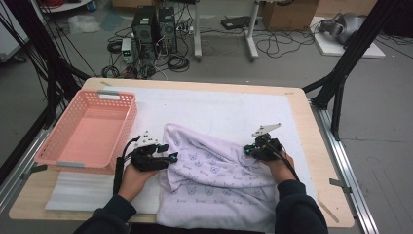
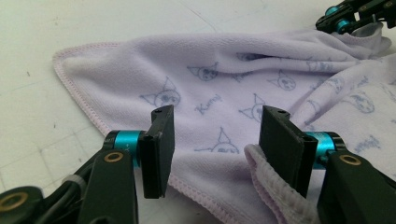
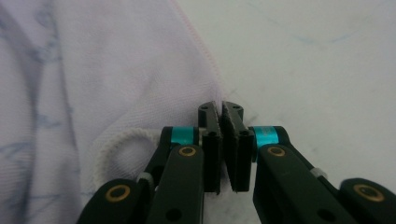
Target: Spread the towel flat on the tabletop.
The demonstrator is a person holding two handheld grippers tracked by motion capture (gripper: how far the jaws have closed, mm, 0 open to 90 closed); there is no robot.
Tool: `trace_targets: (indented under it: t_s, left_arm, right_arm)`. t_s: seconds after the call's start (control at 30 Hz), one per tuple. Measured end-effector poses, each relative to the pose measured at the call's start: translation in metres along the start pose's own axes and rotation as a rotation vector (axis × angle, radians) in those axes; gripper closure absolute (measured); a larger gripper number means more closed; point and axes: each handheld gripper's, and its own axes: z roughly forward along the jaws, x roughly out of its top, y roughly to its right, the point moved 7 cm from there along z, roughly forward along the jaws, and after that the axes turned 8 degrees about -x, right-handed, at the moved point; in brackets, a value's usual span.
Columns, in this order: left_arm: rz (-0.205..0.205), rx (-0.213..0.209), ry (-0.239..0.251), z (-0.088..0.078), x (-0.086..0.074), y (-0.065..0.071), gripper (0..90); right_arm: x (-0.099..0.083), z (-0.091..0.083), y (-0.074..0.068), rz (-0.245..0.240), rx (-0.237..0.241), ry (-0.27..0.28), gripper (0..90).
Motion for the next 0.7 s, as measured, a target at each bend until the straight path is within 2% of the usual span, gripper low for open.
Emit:
trace_targets:
  t_s: [0.03, 0.07, 0.17, 0.3, 0.37, 0.4, 0.47, 0.5, 0.63, 0.7]
  left_arm:
    - [-0.001, 0.006, 0.001, 0.000, 0.000, 0.000, 45.9]
    - [0.000, 0.004, 0.001, 0.000, 0.000, 0.000, 45.9]
    - [-0.002, 0.004, 0.002, 0.000, 0.000, -0.001, 45.9]
    - [-0.012, 0.008, 0.011, 0.000, 0.000, -0.003, 45.8]
    - [-0.013, 0.009, 0.010, -0.001, 0.000, -0.004, 45.5]
    - [-0.020, 0.011, 0.017, -0.001, 0.001, -0.004, 45.3]
    - [-0.017, 0.018, 0.017, -0.002, 0.001, -0.006, 45.0]
    - [-0.017, 0.022, 0.017, -0.002, 0.001, -0.007, 44.7]
    - [-0.036, 0.044, 0.044, -0.002, 0.009, -0.015, 44.0]
    - [-0.035, 0.057, 0.047, 0.001, 0.018, -0.020, 43.8]
  right_arm:
    - [0.002, 0.000, 0.004, -0.039, -0.062, -0.005, 86.8]
    - [0.005, 0.001, 0.008, -0.056, -0.100, 0.007, 86.8]
    - [0.014, 0.000, 0.028, -0.059, -0.224, 0.047, 86.7]
    - [0.022, 0.003, 0.055, -0.076, -0.388, 0.023, 86.6]
    - [0.025, 0.005, 0.066, -0.069, -0.469, 0.018, 86.0]
    - [0.025, 0.007, 0.070, -0.057, -0.494, 0.009, 84.7]
    - [0.021, 0.013, 0.073, -0.030, -0.481, -0.026, 74.3]
    - [0.020, 0.013, 0.072, -0.010, -0.484, -0.025, 69.8]
    - [0.019, -0.005, 0.071, 0.092, -0.446, 0.083, 61.5]
    - [0.018, -0.016, 0.071, 0.131, -0.410, 0.109, 59.6]
